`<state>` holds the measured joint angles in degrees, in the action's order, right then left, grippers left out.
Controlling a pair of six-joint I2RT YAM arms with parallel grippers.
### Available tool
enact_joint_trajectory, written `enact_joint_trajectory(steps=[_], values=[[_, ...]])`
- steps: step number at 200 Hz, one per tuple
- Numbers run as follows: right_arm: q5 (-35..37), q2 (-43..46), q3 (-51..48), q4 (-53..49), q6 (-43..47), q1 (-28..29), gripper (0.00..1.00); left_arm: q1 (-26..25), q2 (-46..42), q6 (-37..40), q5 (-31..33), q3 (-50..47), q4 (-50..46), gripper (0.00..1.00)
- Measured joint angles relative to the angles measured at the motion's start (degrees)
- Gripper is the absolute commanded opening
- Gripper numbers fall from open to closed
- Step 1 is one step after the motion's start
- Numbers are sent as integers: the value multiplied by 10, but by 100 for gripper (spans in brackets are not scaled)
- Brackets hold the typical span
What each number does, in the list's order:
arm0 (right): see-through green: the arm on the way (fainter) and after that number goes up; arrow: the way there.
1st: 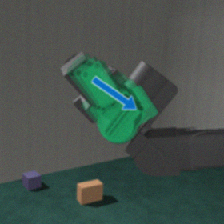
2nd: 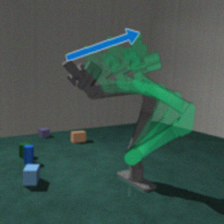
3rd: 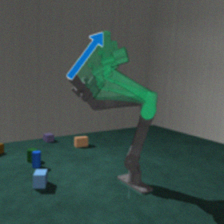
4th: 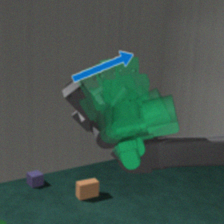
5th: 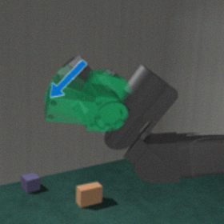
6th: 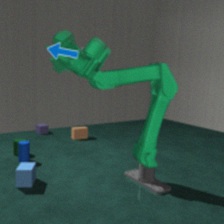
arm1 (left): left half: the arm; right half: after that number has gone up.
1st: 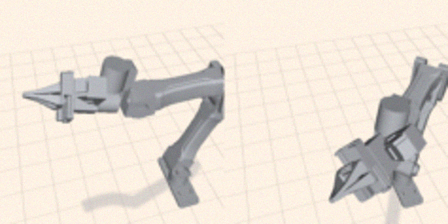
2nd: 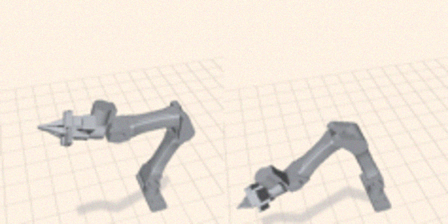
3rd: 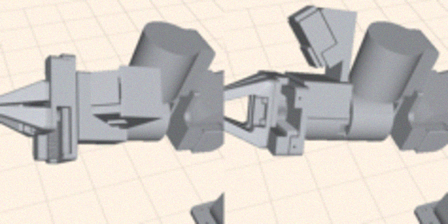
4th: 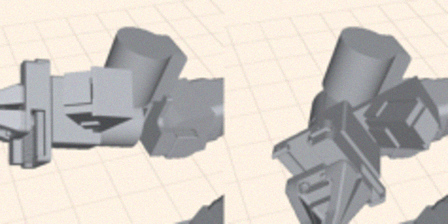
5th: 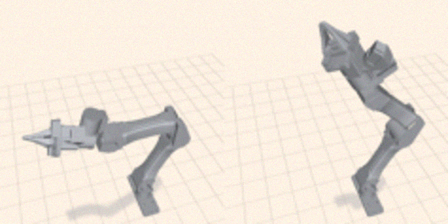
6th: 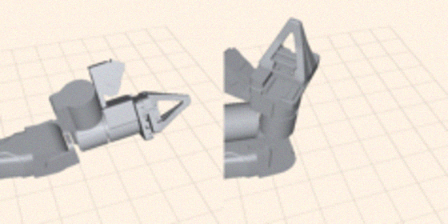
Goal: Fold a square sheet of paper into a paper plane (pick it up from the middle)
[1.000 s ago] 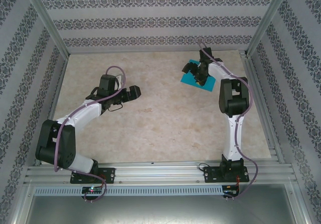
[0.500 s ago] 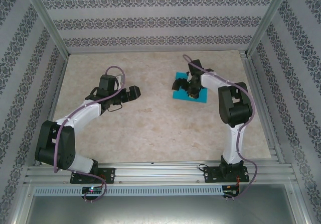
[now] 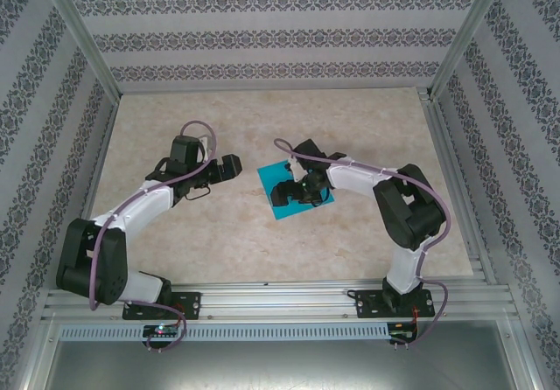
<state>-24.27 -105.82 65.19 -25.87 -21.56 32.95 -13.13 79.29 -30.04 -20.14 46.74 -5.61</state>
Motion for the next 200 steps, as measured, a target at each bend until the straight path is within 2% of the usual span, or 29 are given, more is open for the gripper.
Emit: enact_joint_trajectory(steps=[54, 101, 141, 174, 200], values=[[61, 45, 20, -22, -37, 5, 92, 0, -10, -3, 3, -16, 3, 100], [115, -21, 96, -17, -70, 1, 91, 0, -10, -5, -4, -21, 5, 100], [138, -47, 88, -17, -103, -10, 90, 0, -10, -5, -8, -23, 6, 100], [165, -30, 36, 39, -193, -3, 90, 0, -10, -5, -11, -39, 17, 100], [201, 4, -21, 94, -292, 30, 91, 0, -10, -7, -19, -47, 21, 100]])
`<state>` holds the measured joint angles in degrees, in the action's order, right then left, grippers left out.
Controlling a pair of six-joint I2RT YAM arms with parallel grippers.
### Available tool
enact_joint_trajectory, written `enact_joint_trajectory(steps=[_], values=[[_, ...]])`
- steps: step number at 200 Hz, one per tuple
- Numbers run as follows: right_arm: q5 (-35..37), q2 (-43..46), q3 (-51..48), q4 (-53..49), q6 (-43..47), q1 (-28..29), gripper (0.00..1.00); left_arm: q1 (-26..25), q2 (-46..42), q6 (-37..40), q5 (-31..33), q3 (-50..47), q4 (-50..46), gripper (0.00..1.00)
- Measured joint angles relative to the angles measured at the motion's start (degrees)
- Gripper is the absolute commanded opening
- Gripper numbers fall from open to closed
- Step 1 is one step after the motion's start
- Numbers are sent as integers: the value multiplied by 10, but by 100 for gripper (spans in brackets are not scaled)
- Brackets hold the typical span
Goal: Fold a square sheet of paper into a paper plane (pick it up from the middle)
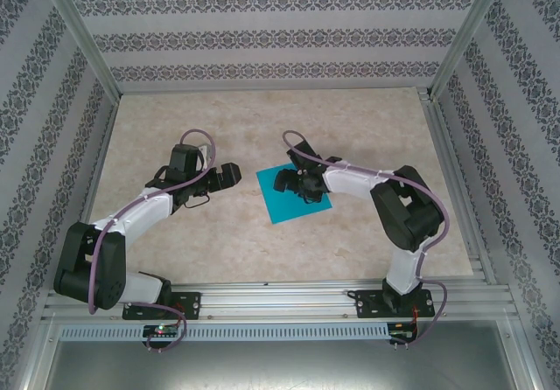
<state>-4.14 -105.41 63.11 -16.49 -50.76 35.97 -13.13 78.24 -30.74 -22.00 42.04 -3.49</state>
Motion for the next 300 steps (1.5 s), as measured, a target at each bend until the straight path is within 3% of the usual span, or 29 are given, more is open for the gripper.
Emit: enact_joint_trajectory(steps=[24, 58, 114, 153, 230, 266, 300], values=[[33, 9, -9, 4, -46, 39, 93, 0, 0, -2, -5, 0, 3, 100], [61, 12, 31, -73, -28, 58, 95, 0, 0, -3, -16, -1, 7, 100], [29, 29, 58, -95, 98, 7, 88, 0, -10, -17, -34, -23, 29, 100], [-2, 7, 62, -97, 139, -14, 88, 0, -23, -19, -37, -34, 29, 100], [18, -2, 13, -59, 22, -6, 84, 0, -28, -21, -42, -37, 30, 100], [51, 0, 30, -108, 22, 17, 91, 0, -28, -21, -46, -37, 30, 100], [100, -9, 141, -206, 87, 39, 98, 0, -26, -21, -45, -37, 30, 100]])
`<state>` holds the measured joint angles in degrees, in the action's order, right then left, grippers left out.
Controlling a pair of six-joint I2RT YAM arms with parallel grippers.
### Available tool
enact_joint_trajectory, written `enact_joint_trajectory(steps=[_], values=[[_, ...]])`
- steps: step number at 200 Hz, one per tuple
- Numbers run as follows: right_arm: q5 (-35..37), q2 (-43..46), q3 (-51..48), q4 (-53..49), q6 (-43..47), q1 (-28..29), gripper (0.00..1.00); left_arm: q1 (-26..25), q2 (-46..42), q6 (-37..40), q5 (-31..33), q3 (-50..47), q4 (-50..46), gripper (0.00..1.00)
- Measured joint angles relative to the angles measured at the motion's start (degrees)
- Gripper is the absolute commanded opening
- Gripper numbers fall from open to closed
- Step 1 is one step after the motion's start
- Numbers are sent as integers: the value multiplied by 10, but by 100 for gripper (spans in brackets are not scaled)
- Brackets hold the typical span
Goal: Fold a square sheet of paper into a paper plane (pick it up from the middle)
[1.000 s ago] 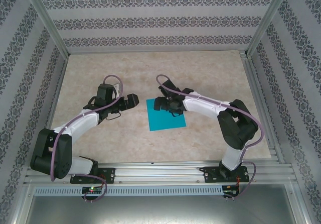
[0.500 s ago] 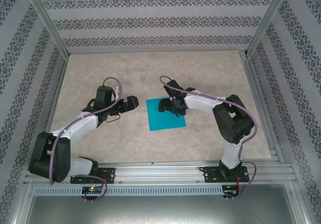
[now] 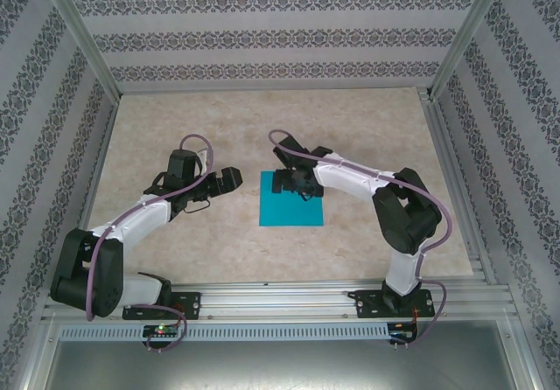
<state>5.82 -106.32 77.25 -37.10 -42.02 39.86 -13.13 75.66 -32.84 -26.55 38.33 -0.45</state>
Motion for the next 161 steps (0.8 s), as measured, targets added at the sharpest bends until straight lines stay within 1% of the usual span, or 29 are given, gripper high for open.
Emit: enact_joint_trajectory(steps=[20, 39, 96, 161], values=[[26, -17, 70, -43, 20, 12, 98, 0, 0, 0, 3, 0, 0, 100], [34, -37, 101, -72, 20, 18, 98, 0, 0, 0, 15, 0, 0, 100], [35, -112, 110, -123, 20, 19, 98, 0, -4, 3, 28, 0, 0, 100], [13, -131, 122, -130, 28, 19, 98, 0, -4, 10, 12, -1, 0, 100]])
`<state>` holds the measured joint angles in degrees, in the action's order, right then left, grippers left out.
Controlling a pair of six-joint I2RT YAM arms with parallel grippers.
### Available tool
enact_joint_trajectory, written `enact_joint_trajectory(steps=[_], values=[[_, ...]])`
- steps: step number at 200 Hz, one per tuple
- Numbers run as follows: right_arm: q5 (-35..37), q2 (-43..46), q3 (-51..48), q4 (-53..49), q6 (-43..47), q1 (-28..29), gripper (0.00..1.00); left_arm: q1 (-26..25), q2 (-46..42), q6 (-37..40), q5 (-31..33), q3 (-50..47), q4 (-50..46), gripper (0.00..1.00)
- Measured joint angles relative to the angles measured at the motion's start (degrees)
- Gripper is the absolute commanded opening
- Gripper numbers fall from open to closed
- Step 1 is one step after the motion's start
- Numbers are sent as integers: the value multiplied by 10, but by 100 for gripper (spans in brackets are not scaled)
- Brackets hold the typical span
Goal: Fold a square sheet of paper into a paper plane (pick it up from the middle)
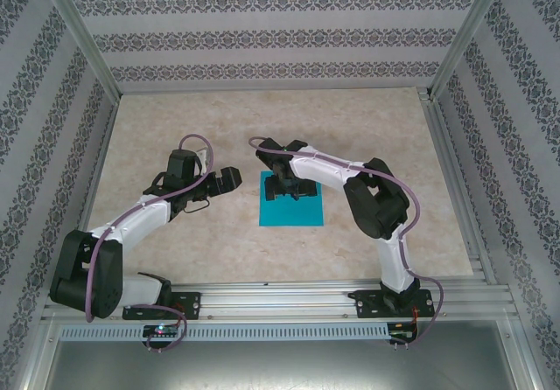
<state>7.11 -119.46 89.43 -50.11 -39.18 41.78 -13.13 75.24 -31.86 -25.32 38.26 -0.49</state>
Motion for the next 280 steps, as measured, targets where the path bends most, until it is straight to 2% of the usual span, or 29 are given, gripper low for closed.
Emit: enact_joint_trajectory(steps=[84, 280], values=[[-25, -7, -23, 24, -30, -4, 98, 0, 0, 1, -2, 0, 0, 100], [-21, -9, -28, 49, -65, -11, 97, 0, 0, 2, -2, 0, -2, 100]])
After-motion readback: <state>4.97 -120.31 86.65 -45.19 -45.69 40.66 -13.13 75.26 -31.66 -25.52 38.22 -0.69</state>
